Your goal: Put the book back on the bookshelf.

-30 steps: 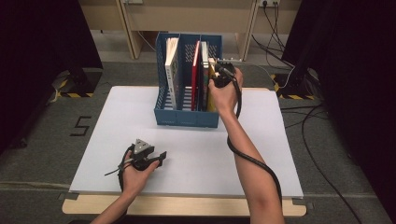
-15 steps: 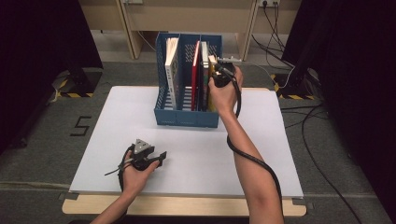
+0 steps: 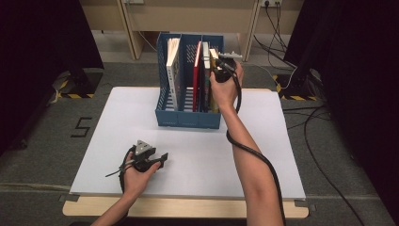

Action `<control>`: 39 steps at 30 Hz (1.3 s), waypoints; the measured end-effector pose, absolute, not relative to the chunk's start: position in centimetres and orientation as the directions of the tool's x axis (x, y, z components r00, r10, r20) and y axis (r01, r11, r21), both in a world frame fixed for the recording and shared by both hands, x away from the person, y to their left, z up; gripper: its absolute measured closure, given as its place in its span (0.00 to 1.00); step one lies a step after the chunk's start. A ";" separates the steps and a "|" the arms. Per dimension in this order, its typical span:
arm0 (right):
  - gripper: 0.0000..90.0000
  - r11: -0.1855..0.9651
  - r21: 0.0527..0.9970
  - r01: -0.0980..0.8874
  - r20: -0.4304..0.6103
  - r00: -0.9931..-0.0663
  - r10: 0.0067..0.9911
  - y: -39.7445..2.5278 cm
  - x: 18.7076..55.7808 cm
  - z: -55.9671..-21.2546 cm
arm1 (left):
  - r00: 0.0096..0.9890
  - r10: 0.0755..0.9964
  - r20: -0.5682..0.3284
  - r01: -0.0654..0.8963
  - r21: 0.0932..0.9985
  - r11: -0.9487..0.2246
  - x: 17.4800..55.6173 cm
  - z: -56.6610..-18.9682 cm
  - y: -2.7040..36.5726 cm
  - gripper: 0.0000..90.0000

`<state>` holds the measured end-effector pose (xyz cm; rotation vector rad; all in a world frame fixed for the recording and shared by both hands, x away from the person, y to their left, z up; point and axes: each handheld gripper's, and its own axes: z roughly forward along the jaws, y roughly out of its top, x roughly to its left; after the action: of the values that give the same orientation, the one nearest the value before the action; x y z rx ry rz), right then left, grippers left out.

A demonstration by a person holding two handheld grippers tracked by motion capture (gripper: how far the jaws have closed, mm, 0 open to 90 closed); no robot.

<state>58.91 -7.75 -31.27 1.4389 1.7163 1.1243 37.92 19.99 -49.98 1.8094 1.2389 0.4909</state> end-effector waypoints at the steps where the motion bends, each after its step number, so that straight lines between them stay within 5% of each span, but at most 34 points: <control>1: 0.85 0.041 0.896 0.443 0.058 -0.208 0.976 -7.8 59.0 -31.4 | 0.425 0.893 -0.147 0.551 0.825 -0.126 37.9 -50.0 20.0 0.43; 39: 0.85 0.025 0.907 0.420 0.063 -0.195 0.979 -7.1 61.5 -32.7 | 0.429 0.891 -0.145 0.552 0.823 -0.132 37.9 -50.0 20.0 0.43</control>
<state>61.52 -7.14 -32.73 1.4362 1.6789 1.1403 37.95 19.97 -50.00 1.8101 1.2384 0.4885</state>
